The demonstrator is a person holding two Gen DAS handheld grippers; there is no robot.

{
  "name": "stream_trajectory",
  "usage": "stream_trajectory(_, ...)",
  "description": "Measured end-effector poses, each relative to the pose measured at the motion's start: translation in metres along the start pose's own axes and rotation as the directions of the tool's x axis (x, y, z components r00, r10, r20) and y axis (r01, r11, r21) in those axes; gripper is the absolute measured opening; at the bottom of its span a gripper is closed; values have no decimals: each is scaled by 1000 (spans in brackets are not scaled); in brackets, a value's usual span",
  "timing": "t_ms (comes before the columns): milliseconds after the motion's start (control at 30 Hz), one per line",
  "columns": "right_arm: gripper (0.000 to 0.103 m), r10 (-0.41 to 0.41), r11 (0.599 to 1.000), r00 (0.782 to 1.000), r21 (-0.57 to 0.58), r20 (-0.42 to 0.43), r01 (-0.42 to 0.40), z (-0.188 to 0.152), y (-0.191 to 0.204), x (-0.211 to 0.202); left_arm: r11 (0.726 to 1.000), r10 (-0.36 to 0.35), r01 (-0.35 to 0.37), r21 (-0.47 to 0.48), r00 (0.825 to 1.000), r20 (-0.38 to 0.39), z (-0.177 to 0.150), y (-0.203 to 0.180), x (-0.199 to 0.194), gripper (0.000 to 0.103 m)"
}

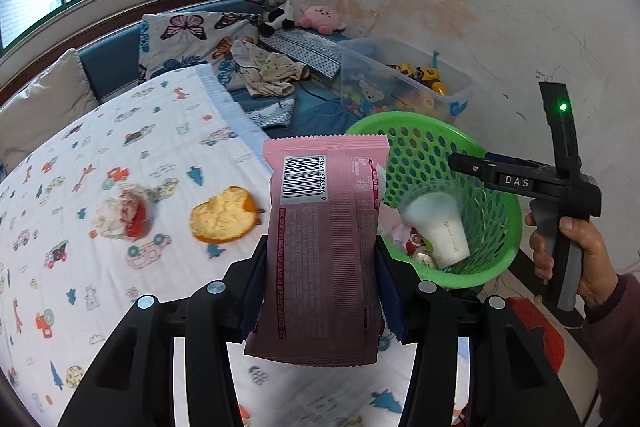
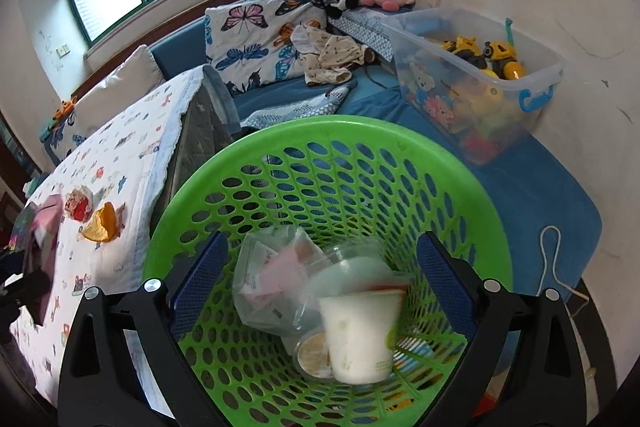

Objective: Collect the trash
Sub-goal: 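Carry the pink wrapper package into the green basket and open the left tool, then grasp the orange peel with the right tool while the left tool returns over the bed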

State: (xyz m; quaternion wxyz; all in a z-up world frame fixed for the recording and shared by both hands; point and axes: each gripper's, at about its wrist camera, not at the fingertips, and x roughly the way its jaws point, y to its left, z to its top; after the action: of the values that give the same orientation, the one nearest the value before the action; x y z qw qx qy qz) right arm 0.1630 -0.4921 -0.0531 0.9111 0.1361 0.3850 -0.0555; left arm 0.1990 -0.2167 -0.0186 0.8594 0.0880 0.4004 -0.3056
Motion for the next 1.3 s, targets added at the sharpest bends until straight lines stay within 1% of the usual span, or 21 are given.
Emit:
stream_trajectory(267, 95, -5, 1000, 999, -17, 43, 6, -6, -6, -30, 998, -46, 46, 30, 999, -21, 8, -25, 15, 48)
stream_trajectory(500, 95, 4, 1000, 997, -23, 76, -2, -13, -12, -58, 995, -75, 79, 63, 996, -53, 17, -54, 37, 48)
stream_trajectory(833, 95, 9, 1000, 994, -27, 111, -6, -20, -15, -82, 994, -80, 87, 72, 992, -95, 31, -77, 70, 48)
stream_trajectory(933, 95, 14, 1000, 993, -19, 113, -12, -22, -17, -84, 993, -89, 96, 65, 991, -104, 33, -81, 76, 56)
stream_trajectory(967, 95, 19, 1000, 993, -15, 113, -18, -23, -17, -85, 993, -92, 99, 63, 990, -104, 34, -82, 77, 64)
stream_trajectory(1033, 95, 23, 1000, 993, -10, 113, -22, -24, -18, -85, 993, -97, 103, 52, 991, -96, 35, -83, 78, 76)
stream_trajectory(1167, 95, 27, 1000, 994, -13, 106, -25, -27, -16, -84, 991, -125, 128, 45, 989, -79, 33, -84, 76, 77)
stream_trajectory(1300, 95, 36, 999, 995, -14, 97, -34, -29, -13, -83, 992, -117, 119, 29, 990, -73, 27, -73, 69, 78)
